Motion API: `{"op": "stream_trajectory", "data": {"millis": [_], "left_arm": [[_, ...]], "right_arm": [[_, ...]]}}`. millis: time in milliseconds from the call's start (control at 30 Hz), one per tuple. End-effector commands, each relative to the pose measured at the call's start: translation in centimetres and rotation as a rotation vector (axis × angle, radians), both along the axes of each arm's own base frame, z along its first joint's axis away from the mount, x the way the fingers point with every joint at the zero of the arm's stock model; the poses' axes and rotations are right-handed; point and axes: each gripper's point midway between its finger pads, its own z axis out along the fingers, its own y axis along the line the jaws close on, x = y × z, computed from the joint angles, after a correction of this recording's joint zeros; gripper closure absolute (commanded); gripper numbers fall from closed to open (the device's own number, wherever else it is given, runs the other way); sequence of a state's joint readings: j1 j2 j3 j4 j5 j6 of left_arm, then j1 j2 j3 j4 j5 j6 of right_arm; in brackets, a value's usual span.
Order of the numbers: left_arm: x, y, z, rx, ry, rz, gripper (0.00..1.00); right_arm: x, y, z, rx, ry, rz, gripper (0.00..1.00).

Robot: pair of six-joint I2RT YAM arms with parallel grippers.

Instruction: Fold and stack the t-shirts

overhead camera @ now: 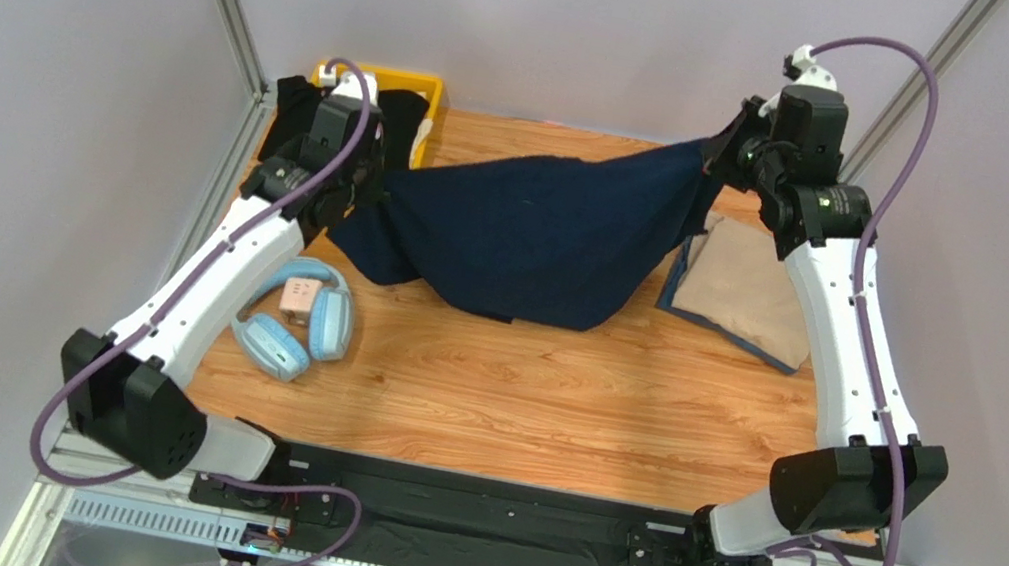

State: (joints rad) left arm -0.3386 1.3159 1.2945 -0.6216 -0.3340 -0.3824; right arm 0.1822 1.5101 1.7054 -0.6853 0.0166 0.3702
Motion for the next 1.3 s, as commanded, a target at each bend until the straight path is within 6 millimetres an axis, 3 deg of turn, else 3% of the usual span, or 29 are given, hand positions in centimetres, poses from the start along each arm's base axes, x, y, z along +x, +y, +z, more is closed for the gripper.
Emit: {"op": "stream_trajectory", "data": {"millis": [0,33,67,167,233,300,333,400,433,467,533,567,633,667,800,900,1000,1267], "left_arm": [[3.8,0.3,6.2,0.043,-0.128,-0.014,1.0],[4.7,0.2,5.9,0.055,-0.109,-0.014,1.0],[5.5,0.0,8.3,0.041,-0.155,-0.013,1.0],[6.3,-0.6,10.1,0.021,-0.177,-0.036,1.0],[5.9,-1.4,10.9,-0.016,-0.196,-0.074,1.0],[5.3,-1.9,9.9,-0.037,-0.176,-0.1,1.0],[4.5,-2.2,9.8,-0.058,-0.169,-0.123,1.0],[3.2,-2.5,6.6,-0.07,-0.095,-0.14,1.0],[2.0,-2.7,6.3,-0.104,-0.087,-0.154,1.0],[0.8,-2.7,3.2,-0.102,-0.018,-0.158,1.0],[-1.3,-2.9,1.8,-0.135,0.01,-0.181,1.0],[-2.6,-2.9,-0.9,-0.144,0.074,-0.183,1.0],[-4.5,-3.3,-2.4,-0.173,0.118,-0.22,1.0],[-5.5,-3.3,-4.2,-0.175,0.164,-0.221,1.0],[-7.7,-3.7,-7.7,-0.178,0.265,-0.235,1.0],[-8.7,-4.1,-9.7,-0.195,0.326,-0.245,1.0],[-9.4,-4.4,-11.0,-0.197,0.366,-0.256,1.0],[-11.0,-4.1,-12.6,-0.172,0.446,-0.264,1.0]], "right_arm": [[2.0,0.5,6.9,0.07,-0.184,0.035,1.0],[2.1,0.4,7.4,0.082,-0.194,0.045,1.0],[2.1,0.6,8.0,0.096,-0.204,0.051,1.0],[1.1,1.0,9.5,0.126,-0.241,0.081,1.0],[-0.1,1.2,9.7,0.145,-0.268,0.097,1.0],[-1.0,1.2,9.2,0.168,-0.273,0.098,1.0],[-2.1,1.3,7.5,0.178,-0.238,0.102,1.0],[-3.3,1.5,5.0,0.197,-0.183,0.11,1.0],[-4.0,1.7,2.0,0.202,-0.113,0.117,1.0],[-5.3,1.7,1.2,0.208,-0.09,0.119,1.0],[-7.1,2.1,-1.6,0.236,-0.008,0.135,1.0],[-8.7,2.1,-4.2,0.245,0.051,0.13,1.0],[-10.6,1.9,-7.2,0.268,0.14,0.106,1.0],[-11.7,1.7,-9.2,0.267,0.196,0.086,1.0],[-15.6,0.5,-15.3,0.246,0.457,-0.01,1.0],[-18.1,0.4,-18.5,0.237,0.611,-0.029,1.0],[-20.0,0.6,-20.6,0.25,0.706,-0.036,0.98],[-22.2,0.4,-21.5,0.268,0.782,-0.077,0.96]]}}
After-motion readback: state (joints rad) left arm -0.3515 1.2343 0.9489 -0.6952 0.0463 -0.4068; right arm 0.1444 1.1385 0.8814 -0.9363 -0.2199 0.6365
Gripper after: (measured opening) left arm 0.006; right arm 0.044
